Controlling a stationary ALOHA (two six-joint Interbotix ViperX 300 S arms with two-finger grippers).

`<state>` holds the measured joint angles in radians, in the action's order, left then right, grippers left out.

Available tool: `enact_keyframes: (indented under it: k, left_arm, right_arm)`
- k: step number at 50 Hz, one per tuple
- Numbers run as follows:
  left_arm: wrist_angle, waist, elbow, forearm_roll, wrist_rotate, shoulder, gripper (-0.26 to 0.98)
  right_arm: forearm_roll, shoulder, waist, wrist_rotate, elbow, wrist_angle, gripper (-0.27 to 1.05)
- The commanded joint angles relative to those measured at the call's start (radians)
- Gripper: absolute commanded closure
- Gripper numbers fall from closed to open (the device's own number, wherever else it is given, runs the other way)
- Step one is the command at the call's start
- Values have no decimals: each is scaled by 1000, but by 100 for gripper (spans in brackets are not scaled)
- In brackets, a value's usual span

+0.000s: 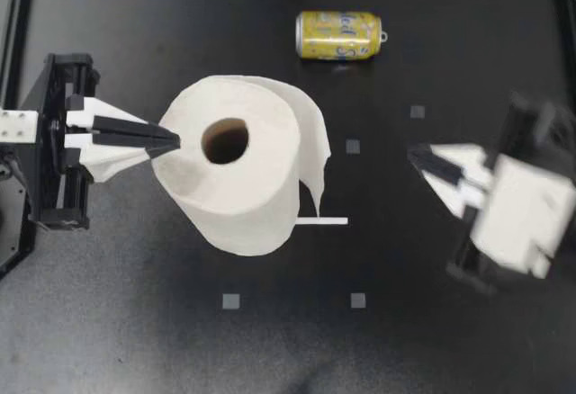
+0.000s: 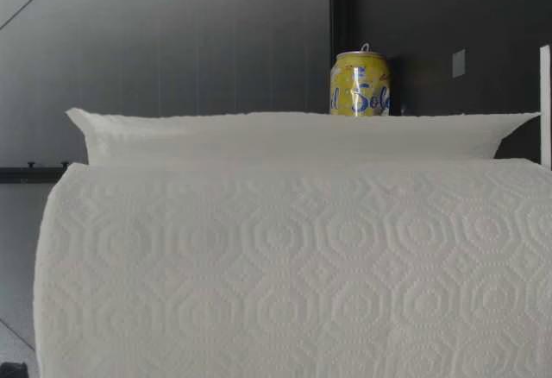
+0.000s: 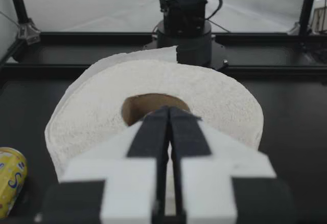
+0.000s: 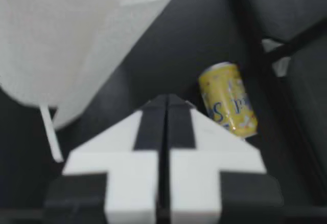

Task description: Pick up a piece of paper towel and place it on the spilled liquid.

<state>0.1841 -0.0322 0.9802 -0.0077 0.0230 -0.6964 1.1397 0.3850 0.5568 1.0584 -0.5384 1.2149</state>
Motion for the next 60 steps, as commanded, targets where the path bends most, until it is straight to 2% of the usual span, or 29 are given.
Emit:
enact_keyframes:
  k: [1, 6, 14, 20, 27, 35, 38, 46, 60]
  left_arm:
    - [3, -3, -20, -5, -2, -3, 67]
    - [3, -9, -17, -9, -2, 0, 67]
    - [3, -18, -6, -18, -2, 2, 67]
    - [3, -21, 6, -38, -2, 3, 67]
    - [2, -21, 23, -55, -2, 3, 67]
    - [2, -21, 35, -58, -3, 5, 67]
    - [2, -21, 38, -60, -5, 6, 67]
    - [3, -21, 43, -69, -5, 11, 67]
    - [2, -21, 52, -77, -5, 11, 67]
  right_arm:
    - [69, -25, 81, 141, -3, 63, 72]
    - [123, -120, 97, 354, -25, 63, 72]
    - [258, -278, 97, 551, -17, 92, 71]
    - [305, -362, 97, 676, 9, 175, 67]
    - [336, -431, 97, 830, 32, 265, 47]
    - [350, -477, 66, 989, 57, 275, 11]
    - [353, -489, 49, 1026, 66, 275, 3]
    - [356, -502, 8, 1035, 86, 275, 5]
    - [420, -506, -61, 1034, 98, 275, 6]
